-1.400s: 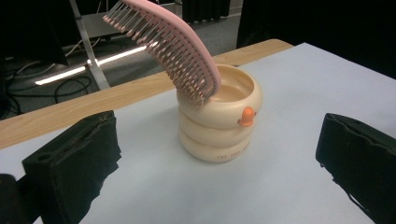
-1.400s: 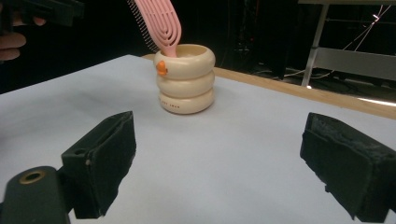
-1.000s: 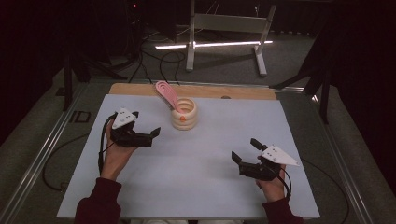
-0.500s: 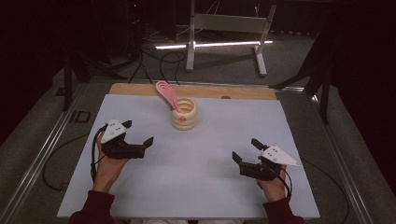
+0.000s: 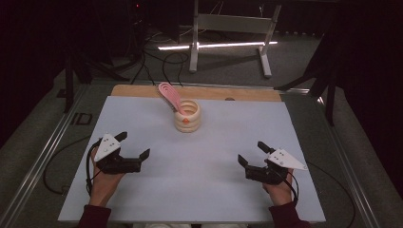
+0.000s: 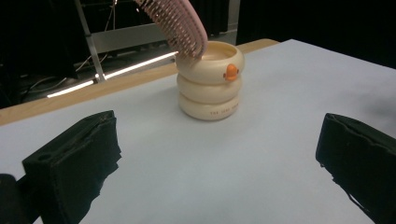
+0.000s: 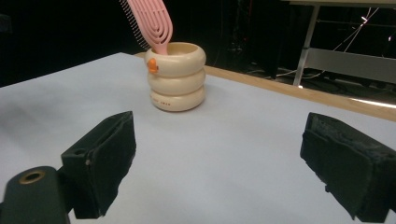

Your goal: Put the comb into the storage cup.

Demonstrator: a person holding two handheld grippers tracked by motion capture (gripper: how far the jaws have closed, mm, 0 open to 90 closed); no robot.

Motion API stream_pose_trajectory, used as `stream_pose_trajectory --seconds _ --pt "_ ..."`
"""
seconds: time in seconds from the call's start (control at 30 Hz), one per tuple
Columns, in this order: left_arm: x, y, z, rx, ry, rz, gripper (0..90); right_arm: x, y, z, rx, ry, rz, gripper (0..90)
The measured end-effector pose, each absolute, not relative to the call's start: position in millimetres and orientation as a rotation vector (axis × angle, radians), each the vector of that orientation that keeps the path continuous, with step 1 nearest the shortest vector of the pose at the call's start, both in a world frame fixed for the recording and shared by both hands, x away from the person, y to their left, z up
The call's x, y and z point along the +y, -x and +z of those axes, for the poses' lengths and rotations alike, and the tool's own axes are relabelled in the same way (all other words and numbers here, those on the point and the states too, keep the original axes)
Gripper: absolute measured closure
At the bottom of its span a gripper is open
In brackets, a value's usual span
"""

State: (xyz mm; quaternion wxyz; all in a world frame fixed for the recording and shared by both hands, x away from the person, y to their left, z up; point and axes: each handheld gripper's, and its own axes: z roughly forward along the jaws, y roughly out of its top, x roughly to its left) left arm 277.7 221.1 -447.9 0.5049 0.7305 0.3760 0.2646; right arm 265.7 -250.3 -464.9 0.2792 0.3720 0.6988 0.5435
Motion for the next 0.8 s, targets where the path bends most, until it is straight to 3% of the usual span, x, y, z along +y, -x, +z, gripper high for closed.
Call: stream_pose_trajectory --seconds 0.8 --pt "250 -250 -472 0.934 -1.686 0.663 0.4 -264 -256 -471 1.860 -1.001 1.440 10.1"
